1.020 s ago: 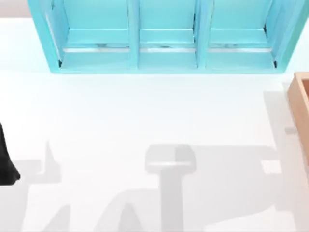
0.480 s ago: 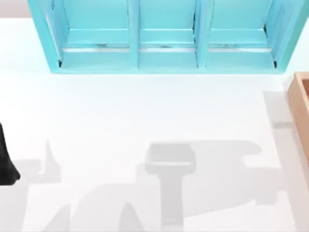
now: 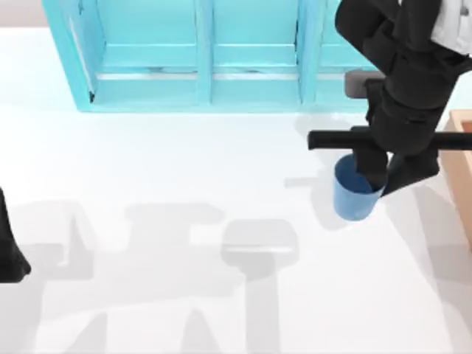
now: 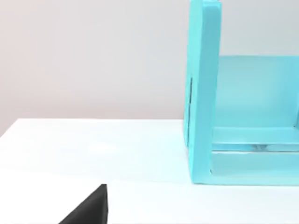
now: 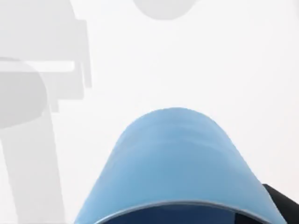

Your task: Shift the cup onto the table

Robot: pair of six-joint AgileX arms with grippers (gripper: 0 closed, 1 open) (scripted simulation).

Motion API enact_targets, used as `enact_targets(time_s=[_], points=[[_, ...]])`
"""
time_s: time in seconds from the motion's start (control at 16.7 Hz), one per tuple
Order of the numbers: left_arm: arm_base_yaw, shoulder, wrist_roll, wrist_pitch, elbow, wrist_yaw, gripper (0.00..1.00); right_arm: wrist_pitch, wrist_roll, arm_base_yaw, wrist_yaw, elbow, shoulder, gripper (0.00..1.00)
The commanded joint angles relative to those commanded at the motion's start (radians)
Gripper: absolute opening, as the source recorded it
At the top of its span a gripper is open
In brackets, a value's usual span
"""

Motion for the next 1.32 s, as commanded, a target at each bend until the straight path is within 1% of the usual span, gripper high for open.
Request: enact_targets(time_s=[0.12,0.24,0.42,0.84,1.2,1.32], points=[[0.000,0.000,0.000,0.000,0.000,0.000,1.00,-0.005,0.144,0.144,-0.003,0.069,0.054,0.00],[0.000,0.000,0.000,0.000,0.000,0.000,1.00,-0.006,0.251,0.251,-0.005,0.123,0.094,0.00],[0.000,0.000,0.000,0.000,0.000,0.000,1.00,-0.003,0.334,0.334,-0.008,0.166,0.125,0.00],[0.000,0.000,0.000,0.000,0.000,0.000,1.00,0.016,0.341,0.338,-0.010,0.151,0.127,0.00],[0.000,0.000,0.000,0.000,0.000,0.000,1.00,0.204,0.358,0.356,-0.007,0.016,0.178,0.00],[0.000,0.000,0.000,0.000,0.000,0.000,1.00,0.226,0.360,0.360,-0.007,0.000,0.185,0.00]])
